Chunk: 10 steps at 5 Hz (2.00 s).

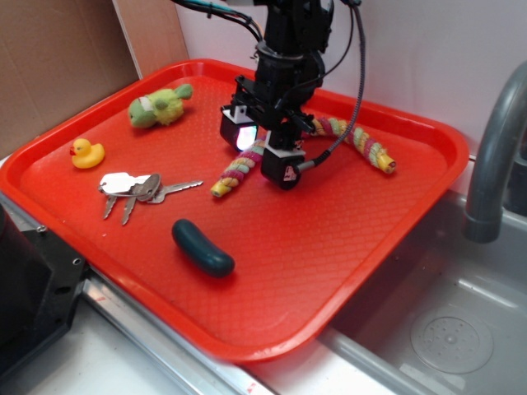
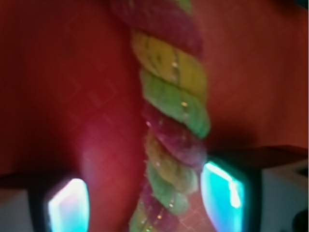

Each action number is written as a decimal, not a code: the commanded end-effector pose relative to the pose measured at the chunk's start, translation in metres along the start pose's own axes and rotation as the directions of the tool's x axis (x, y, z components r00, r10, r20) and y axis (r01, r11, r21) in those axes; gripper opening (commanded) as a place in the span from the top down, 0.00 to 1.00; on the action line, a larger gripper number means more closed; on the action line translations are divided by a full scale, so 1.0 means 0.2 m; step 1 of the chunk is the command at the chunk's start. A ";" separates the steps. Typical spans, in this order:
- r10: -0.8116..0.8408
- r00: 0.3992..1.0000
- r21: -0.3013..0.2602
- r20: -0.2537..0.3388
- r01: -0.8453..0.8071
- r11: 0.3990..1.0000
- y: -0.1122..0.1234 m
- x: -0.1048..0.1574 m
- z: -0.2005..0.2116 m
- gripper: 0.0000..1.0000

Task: Grab the multicolored rope.

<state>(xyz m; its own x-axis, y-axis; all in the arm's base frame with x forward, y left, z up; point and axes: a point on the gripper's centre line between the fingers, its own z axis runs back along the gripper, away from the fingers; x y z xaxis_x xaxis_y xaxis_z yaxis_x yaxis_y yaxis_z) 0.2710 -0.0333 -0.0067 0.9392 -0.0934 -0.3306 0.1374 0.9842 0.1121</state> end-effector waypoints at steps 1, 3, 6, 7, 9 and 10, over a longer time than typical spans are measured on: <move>0.036 0.990 0.045 -0.135 -0.030 0.999 0.01 -0.07 -0.21 1.00; 0.054 0.961 0.106 -0.273 -0.026 0.994 -0.02 -0.10 -0.15 1.00; -0.084 0.963 -0.023 -0.256 0.081 0.996 -0.28 -0.77 0.45 1.00; -0.114 0.968 -0.007 -0.223 0.115 0.993 -0.31 -0.91 0.54 1.00; -0.082 0.979 -0.068 -0.187 0.071 0.995 -0.29 -1.01 0.57 1.00; -0.042 0.984 -0.075 -0.172 0.029 0.997 -0.27 -1.02 0.56 1.00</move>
